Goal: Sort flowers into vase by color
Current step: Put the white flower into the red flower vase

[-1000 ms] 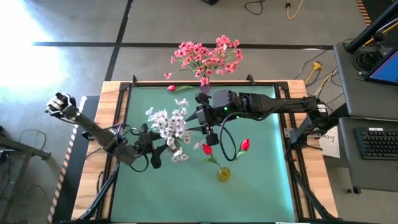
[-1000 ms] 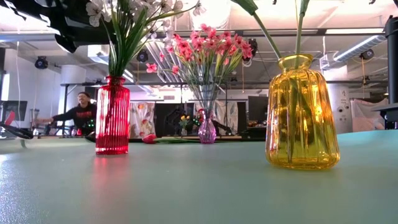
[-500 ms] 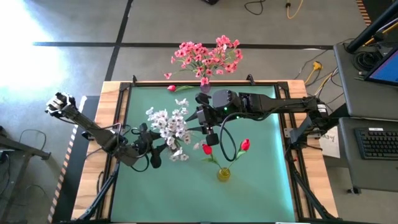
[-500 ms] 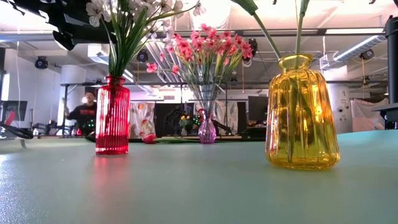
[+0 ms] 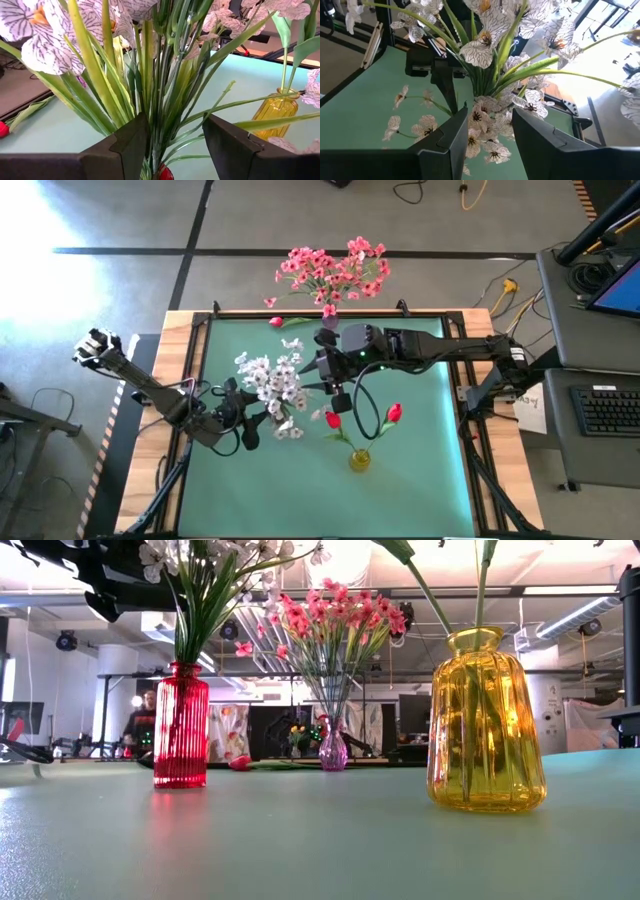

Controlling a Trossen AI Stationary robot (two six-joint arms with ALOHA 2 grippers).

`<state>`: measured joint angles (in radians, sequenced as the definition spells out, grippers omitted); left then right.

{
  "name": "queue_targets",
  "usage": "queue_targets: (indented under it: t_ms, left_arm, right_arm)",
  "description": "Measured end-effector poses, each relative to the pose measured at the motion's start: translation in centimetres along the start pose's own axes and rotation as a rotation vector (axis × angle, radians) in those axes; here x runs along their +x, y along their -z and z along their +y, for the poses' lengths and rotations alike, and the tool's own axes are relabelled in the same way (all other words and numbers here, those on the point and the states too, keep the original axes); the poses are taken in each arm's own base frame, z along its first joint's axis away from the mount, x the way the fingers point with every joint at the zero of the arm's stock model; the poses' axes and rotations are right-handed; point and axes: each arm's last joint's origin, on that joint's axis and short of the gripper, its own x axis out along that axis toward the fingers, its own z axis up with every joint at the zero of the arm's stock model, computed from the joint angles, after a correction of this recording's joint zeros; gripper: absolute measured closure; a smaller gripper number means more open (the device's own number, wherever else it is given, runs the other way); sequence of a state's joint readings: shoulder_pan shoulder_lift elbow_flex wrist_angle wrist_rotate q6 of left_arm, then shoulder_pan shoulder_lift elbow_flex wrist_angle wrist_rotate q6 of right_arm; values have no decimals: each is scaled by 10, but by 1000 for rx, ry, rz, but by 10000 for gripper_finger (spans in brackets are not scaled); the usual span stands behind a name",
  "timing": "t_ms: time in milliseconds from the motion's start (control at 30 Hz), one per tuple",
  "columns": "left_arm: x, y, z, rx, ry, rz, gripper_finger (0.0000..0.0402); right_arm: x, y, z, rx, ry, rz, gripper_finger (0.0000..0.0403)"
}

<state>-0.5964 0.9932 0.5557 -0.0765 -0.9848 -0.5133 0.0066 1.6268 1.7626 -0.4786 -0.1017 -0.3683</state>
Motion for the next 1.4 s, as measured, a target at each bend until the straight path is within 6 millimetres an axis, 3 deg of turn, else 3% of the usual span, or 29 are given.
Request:
queue_targets:
  t_ms: [1400]
  left_arm:
    - [0, -2, -1, -3, 1, -4, 221]
  right_arm:
    - [4, 8, 2, 6, -27, 70, 257]
